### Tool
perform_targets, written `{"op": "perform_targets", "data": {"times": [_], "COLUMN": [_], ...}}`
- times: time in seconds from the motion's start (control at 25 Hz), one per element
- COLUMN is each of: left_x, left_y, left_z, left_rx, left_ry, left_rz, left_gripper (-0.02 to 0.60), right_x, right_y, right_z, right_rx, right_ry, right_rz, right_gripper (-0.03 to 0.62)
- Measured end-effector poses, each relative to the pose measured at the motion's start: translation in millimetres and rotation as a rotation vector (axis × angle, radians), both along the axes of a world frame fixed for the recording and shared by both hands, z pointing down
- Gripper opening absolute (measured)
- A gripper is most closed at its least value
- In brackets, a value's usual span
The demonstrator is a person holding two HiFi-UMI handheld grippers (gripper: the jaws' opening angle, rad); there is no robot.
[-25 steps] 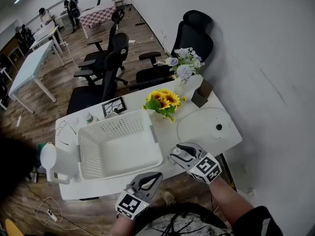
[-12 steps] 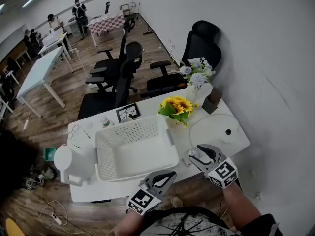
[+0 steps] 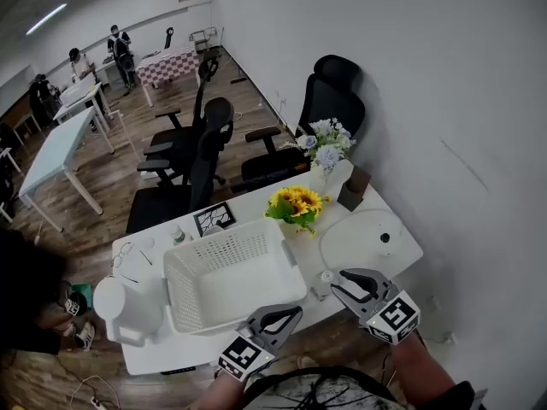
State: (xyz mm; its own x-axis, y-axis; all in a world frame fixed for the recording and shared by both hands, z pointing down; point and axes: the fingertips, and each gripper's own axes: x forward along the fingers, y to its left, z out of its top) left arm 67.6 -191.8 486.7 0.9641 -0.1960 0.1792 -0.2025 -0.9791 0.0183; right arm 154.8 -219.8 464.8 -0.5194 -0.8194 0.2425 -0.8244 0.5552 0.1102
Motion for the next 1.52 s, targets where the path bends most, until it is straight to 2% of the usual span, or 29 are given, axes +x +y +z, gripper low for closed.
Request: {"op": "perform_targets", "data": {"times": [0.12, 0.24, 0.68, 0.88, 1.08, 1.32, 1.52], "left_x": [-0.5, -0.6, 3.1, 3.0, 1.2, 1.3, 3.0], "left_y": [1.7, 2.8, 4.4, 3.1, 2.0, 0.5, 0.5], "left_z": [-3.3, -2.4, 3.7, 4.3, 6.2, 7.3, 6.9], "left_rx": [0.007, 0.008, -0.016, 0.006, 0.007, -0.012, 0.007], "left_ry": [0.003, -0.002, 0.012, -0.01, -0.015, 0.008, -0.003], "left_rz": [0.016, 0.025, 0.032, 0.034, 0.026, 0.002, 0.003], "left_gripper": [0.011, 0.011, 0.011, 0.011, 0.011, 0.011, 0.011], "right_x": [-9.7, -21.2, -30.2, -32.0, -30.9, -33.0, -31.3], "right_y": [9.7, 18.7, 26.2, 24.7, 23.6, 21.5, 19.4], "right_z": [-4.7, -3.0, 11.0, 15.7, 13.2, 10.4, 10.7], "right_rx": [0.002, -0.017, -0.07, -0.08, -0.082, -0.079, -0.078], "right_ry": [-0.017, -0.039, -0.09, -0.094, -0.158, -0.164, -0.143], "right_rz": [-0.021, -0.05, -0.066, -0.075, -0.075, -0.087, -0.095], "right_gripper": [0.074, 0.043, 0.031, 0.021, 0.021, 0.021, 0.021]}}
